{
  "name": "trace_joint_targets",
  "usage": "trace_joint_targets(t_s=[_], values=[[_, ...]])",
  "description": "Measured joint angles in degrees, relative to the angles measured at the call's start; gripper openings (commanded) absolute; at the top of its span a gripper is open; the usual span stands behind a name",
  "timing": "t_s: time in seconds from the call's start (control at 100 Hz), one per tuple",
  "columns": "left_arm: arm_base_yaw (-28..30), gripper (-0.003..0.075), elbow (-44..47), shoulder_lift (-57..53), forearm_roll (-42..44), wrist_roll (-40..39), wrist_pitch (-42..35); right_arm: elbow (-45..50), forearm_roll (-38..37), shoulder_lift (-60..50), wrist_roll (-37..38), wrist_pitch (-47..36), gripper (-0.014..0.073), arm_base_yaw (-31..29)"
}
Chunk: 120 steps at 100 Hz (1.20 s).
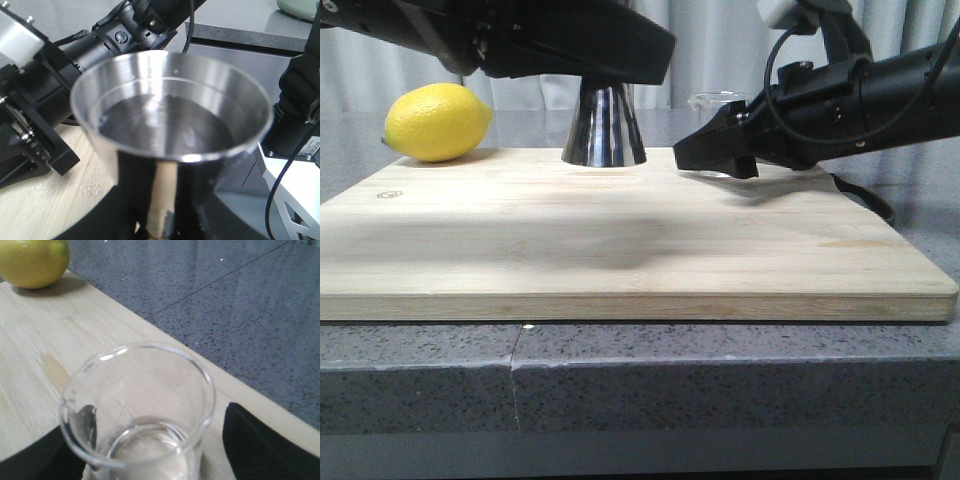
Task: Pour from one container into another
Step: 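Lower the beaker back onto the board with the right gripper and release, then lower the filled jigger onto the board with the left gripper and open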
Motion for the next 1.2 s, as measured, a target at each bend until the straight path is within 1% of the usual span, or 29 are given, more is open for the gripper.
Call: trace_joint_targets(t_s=[0.1,0.2,0.55,0.81,0.94,1.2], values=[[0.0,-0.0020,0.0,0.0,0.1,0.0,0.0,0.0,0.0,-1.7,0.0,2.2,0.0604,0.0],[0.0,-0.0020,0.0,0.0,0.1,0.0,0.0,0.0,0.0,-3.3,0.2,4.1,0.0647,0.0],[0.0,-0.0020,0.0,0.0,0.1,0.0,0.0,0.0,-2.8,-6.8,3.5,7.2,0.0647,0.0],[0.0,-0.0020,0.0,0.0,0.1,0.0,-0.1,0.3,-3.0,-10.4,5.3,5.4,0.0647,0.0],[0.0,-0.0020,0.0,0.0,0.1,0.3,-0.4,0.4,-3.2,-14.0,5.5,4.0,0.0647,0.0],[1.0,-0.0020,0.0,0.0,0.1,3.8,-0.8,0.4,-3.5,-25.2,5.6,3.1,0.0647,0.0]])
